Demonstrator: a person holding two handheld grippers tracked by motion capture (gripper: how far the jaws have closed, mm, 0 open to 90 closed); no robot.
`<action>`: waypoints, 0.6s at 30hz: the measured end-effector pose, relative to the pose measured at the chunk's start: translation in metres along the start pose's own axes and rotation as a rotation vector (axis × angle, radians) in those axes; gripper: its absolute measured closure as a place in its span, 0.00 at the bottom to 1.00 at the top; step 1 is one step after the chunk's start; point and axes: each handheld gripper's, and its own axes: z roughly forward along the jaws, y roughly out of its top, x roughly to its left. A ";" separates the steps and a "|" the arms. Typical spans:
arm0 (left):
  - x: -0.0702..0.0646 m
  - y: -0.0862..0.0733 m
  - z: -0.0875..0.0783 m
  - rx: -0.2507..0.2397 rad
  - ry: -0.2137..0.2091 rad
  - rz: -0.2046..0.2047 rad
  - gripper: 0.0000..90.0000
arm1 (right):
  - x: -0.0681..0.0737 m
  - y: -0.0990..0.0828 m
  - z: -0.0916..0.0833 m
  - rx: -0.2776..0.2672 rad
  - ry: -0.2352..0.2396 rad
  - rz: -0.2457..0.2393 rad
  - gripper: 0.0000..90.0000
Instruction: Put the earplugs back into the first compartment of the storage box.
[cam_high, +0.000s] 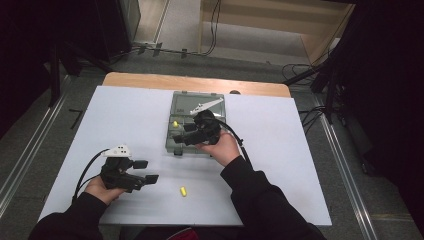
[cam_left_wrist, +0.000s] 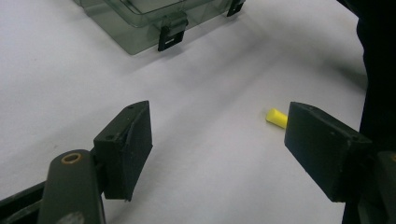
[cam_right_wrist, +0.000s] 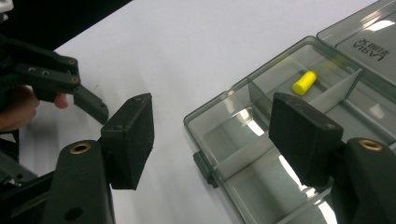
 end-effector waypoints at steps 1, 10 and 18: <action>0.000 0.000 0.000 -0.001 0.000 0.000 0.26 | 0.001 -0.002 -0.001 -0.002 0.001 0.002 0.33; 0.000 0.000 -0.001 -0.001 0.000 0.002 0.26 | 0.006 -0.019 -0.009 0.017 0.016 0.008 0.33; 0.000 0.000 -0.001 0.001 0.002 0.004 0.26 | 0.013 -0.030 -0.011 0.033 0.018 -0.007 0.33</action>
